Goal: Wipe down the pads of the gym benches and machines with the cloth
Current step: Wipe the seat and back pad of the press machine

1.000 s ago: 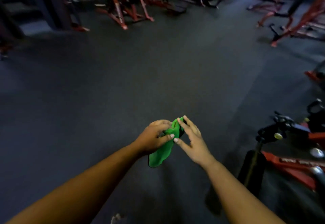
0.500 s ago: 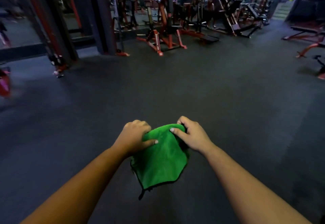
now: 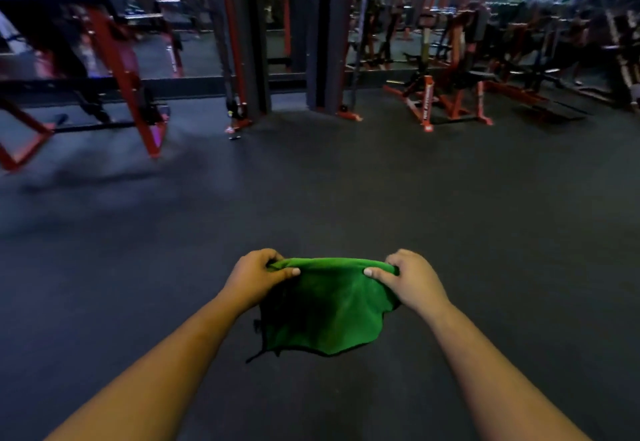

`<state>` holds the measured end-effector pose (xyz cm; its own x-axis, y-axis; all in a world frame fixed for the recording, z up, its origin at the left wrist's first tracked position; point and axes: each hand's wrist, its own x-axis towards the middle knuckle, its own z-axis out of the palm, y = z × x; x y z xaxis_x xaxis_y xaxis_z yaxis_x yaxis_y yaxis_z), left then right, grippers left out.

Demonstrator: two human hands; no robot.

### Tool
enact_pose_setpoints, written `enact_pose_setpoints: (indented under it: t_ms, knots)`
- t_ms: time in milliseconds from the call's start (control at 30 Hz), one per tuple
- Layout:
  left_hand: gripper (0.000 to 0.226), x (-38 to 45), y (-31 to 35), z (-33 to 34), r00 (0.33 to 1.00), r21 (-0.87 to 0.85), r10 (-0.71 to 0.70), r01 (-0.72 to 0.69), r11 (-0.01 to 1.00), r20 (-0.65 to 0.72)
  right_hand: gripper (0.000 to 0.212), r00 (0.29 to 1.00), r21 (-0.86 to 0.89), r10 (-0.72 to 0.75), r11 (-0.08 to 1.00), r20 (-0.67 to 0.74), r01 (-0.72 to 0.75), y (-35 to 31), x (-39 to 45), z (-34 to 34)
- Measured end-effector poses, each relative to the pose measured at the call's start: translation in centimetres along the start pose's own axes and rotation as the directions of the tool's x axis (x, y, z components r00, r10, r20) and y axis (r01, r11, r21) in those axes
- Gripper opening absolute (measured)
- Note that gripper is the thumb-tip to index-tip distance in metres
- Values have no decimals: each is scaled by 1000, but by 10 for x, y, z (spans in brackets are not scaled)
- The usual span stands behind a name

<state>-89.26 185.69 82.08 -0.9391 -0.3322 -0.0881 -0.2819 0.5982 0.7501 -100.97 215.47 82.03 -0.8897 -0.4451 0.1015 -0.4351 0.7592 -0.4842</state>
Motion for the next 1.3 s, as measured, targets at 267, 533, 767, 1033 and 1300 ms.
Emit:
enact_pose_setpoints:
  t_ms: [267, 533, 767, 1033, 1300]
  knots:
    - [27, 97, -53, -77, 987, -390, -97, 40, 920, -127, 38, 994, 503, -37, 864, 105, -21, -28, 161, 47]
    - [7, 217, -131, -127, 860, -613, -393, 125, 780, -325, 42, 974, 587, 70, 788, 215, -187, -120, 317, 139]
    - [10, 318, -169, -173, 863, -594, -353, 80, 801, -360, 19, 964, 786, 126, 558, 235, -265, -241, 402, 213]
    - [34, 440, -173, -215, 928, -456, -167, -3, 890, -332, 11, 977, 843, -28, 512, 210, -166, -321, 511, 258]
    - [71, 596, -198, -258, 946, -453, -157, 13, 892, -283, 42, 921, 845, -183, 489, 344, -218, -323, 686, 283]
